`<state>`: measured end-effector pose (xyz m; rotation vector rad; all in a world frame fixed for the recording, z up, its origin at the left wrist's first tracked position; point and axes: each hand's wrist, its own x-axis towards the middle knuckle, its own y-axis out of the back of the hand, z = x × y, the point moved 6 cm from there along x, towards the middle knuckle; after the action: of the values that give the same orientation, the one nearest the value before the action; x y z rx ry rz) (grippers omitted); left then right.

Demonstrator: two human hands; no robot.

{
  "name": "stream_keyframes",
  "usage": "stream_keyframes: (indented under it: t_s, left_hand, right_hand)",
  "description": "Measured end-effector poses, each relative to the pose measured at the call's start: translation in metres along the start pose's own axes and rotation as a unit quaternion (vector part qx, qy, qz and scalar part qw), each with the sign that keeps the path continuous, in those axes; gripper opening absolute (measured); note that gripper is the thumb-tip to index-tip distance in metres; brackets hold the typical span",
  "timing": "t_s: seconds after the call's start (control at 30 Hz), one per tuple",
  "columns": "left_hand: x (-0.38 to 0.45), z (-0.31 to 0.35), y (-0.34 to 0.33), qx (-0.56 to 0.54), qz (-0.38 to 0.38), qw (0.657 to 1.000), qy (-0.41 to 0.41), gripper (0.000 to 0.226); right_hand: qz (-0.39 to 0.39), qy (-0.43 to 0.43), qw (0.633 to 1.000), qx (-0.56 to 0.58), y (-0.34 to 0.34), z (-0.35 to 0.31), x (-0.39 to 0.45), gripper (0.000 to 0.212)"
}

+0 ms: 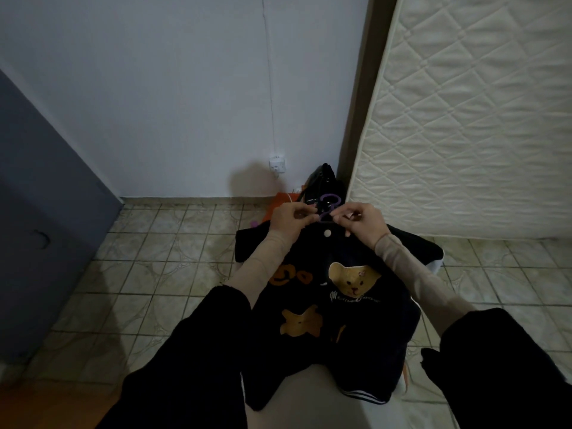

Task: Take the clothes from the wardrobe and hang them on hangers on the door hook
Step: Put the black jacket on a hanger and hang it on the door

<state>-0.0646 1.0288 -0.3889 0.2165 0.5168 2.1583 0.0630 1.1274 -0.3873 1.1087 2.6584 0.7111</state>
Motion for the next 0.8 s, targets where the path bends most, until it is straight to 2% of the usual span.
stream_keyframes:
  t_s: [0.13, 0.23, 0.3, 0.4, 0.5, 0.67, 0.8]
  left_hand:
    - [0.021, -0.004, 0.001, 0.124, 0.009, 0.992, -0.003, 0.016]
    - [0.035, -0.013, -0.01, 0.245, -0.029, 0.969, 0.012, 0.022]
    - [0.041, -0.017, -0.016, 0.328, -0.061, 0.942, 0.026, 0.026]
    - [0.046, -0.025, -0.024, 0.359, -0.119, 0.922, 0.08, 0.031]
    - [0.047, -0.026, -0.028, 0.365, -0.139, 0.915, 0.098, 0.031]
    - [0.046, -0.022, -0.021, 0.285, -0.066, 0.955, 0.056, 0.016]
    - [0.038, -0.012, -0.006, 0.267, 0.0, 0.964, 0.013, 0.019]
  right_hand:
    - [0.067, -0.007, 0.988, -0.141, 0.016, 0.007, 0.022, 0.013]
    - [0.022, -0.072, 0.962, -0.261, 0.01, 0.021, 0.037, 0.021]
    - [-0.025, -0.134, 0.944, -0.3, 0.0, 0.03, 0.042, 0.032]
    - [-0.064, -0.199, 0.936, -0.283, -0.012, 0.043, 0.048, 0.043]
    - [-0.044, -0.207, 0.933, -0.29, -0.013, 0.046, 0.05, 0.042]
    - [0.04, -0.183, 0.962, -0.198, 0.0, 0.043, 0.049, 0.023]
    - [0.113, -0.126, 0.982, -0.083, 0.012, 0.033, 0.046, 0.009]
